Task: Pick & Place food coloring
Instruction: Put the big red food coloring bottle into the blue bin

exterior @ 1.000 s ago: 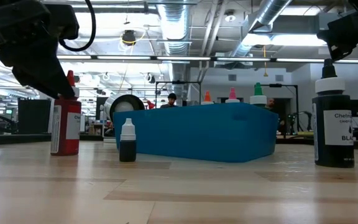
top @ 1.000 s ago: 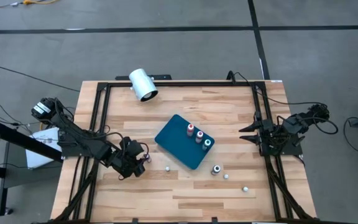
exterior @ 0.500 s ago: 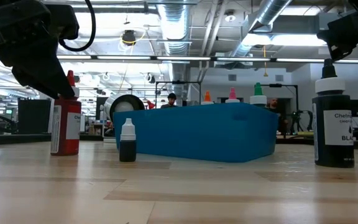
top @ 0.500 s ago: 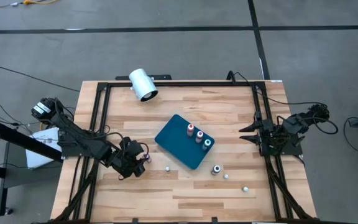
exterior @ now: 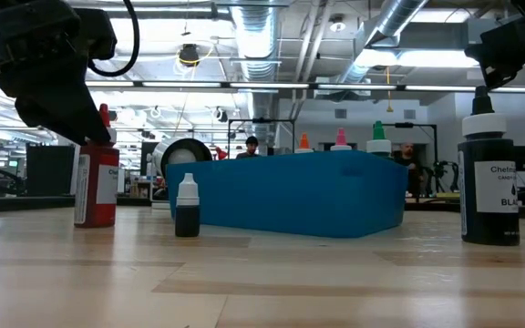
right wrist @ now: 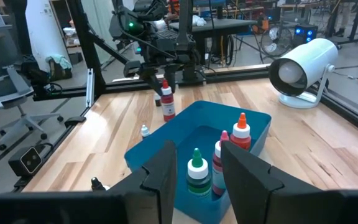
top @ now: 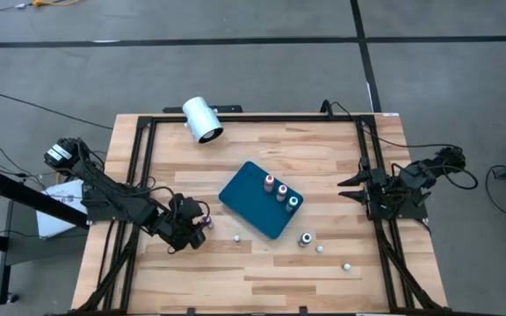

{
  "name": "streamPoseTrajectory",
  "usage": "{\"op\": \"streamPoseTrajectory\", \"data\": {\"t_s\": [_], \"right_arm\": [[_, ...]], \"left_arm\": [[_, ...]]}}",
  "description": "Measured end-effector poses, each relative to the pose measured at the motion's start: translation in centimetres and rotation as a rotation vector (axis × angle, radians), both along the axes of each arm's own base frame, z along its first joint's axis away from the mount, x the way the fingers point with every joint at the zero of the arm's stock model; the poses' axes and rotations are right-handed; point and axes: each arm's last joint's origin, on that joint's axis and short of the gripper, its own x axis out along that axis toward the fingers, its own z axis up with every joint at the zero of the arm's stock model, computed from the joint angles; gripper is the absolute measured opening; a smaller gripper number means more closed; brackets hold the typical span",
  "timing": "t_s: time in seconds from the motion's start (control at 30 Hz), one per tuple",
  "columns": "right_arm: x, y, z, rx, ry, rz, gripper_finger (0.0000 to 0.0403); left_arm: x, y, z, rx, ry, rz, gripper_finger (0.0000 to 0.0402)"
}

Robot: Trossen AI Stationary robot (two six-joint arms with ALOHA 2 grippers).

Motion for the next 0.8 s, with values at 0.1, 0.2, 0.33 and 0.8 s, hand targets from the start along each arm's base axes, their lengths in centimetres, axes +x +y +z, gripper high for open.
{"op": "streamPoseTrajectory", "data": {"t_s": [0.1, 0.2, 0.33, 0.8], "right_arm": [[0.00, 0.00, 0.00, 0.000, 0.000, 0.000, 0.0114], [0.00, 0.00, 0.00, 0.000, 0.000, 0.000, 0.0114], [0.00, 0.00, 0.00, 0.000, 0.000, 0.000, 0.0114], [0.00, 0.00, 0.00, 0.000, 0.000, 0.000, 0.0114]], "left_arm": [[0.02, 0.01, 0.03, 0.001, -0.003, 0.003, 0.0141], [0.05, 0.00, 0.08, -0.001, -0.009, 0.004, 0.0120], [0.21, -0.13, 0.18, -0.018, -0.025, -0.002, 0.0109], [0.38, -0.25, 0.46, -0.045, -0.041, 0.016, 0.0110]]}}
